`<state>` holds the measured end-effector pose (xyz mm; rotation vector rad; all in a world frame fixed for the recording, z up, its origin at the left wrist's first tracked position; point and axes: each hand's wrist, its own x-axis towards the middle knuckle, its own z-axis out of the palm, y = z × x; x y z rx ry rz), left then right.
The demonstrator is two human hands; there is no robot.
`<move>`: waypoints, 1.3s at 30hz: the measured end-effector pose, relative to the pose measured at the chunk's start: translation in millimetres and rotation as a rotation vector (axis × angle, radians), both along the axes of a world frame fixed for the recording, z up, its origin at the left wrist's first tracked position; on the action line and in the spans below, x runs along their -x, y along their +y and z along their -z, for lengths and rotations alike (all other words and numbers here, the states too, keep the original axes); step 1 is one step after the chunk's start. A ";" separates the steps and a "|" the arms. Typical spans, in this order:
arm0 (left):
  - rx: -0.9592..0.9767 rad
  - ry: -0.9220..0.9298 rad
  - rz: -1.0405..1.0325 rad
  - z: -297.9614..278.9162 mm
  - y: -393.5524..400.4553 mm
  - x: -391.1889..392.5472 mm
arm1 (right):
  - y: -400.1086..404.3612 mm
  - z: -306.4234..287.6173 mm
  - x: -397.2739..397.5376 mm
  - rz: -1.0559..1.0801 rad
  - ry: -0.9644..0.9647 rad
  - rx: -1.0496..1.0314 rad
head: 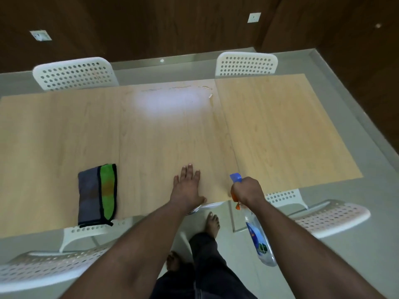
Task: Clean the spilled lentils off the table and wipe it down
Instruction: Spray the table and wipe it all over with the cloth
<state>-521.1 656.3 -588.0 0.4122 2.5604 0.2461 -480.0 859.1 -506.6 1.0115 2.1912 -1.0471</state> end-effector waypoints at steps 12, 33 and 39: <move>0.006 0.049 -0.165 -2.8 -106.3 -43.2 | -123.7 -0.9 -25.6 -0.378 0.003 -0.029; -0.043 0.134 -0.380 1.7 -222.6 21.2 | -279.4 -7.4 105.5 -0.644 -0.003 0.071; -0.080 0.129 -0.433 5.1 -209.2 74.6 | -278.8 -9.0 175.7 -0.671 0.077 0.021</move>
